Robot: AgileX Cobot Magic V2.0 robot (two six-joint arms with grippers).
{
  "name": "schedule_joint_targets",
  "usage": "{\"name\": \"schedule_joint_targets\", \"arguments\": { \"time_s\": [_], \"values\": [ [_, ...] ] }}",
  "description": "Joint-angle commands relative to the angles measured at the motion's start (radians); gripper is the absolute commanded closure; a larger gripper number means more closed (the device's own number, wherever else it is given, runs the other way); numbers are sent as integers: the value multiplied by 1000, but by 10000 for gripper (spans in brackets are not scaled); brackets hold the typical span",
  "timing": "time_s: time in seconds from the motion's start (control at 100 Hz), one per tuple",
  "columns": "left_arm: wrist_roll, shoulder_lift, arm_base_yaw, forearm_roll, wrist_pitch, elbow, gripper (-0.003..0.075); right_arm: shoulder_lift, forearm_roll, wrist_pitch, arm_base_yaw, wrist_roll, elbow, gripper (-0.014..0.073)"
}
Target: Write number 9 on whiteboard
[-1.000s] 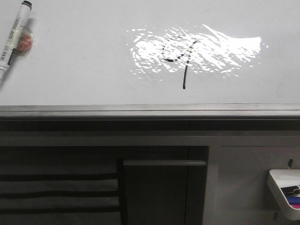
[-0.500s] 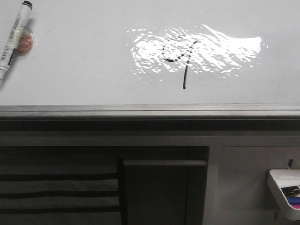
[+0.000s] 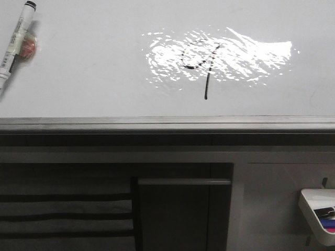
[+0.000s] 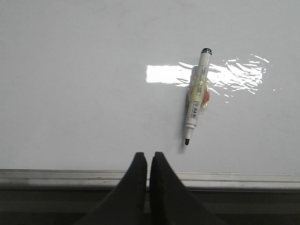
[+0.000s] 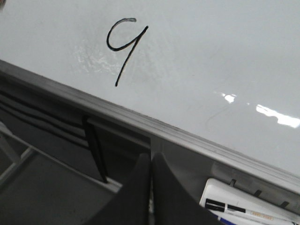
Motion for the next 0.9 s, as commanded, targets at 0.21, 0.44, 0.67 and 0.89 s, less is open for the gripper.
{"name": "schedule_joint_targets", "arguments": {
  "time_s": [0.21, 0.44, 0.67, 0.89],
  "values": [
    [2, -25, 2, -9, -82, 32, 741, -313, -6, -455, -267, 0, 285, 666],
    [2, -25, 2, -9, -82, 32, 741, -479, -6, -516, -367, 0, 476, 666],
    [2, -25, 2, -9, -82, 32, 741, -491, -2, -581, -372, 0, 535, 666],
    [2, -25, 2, -9, -82, 32, 741, -491, -2, -573, -371, 0, 535, 666]
  ]
}}
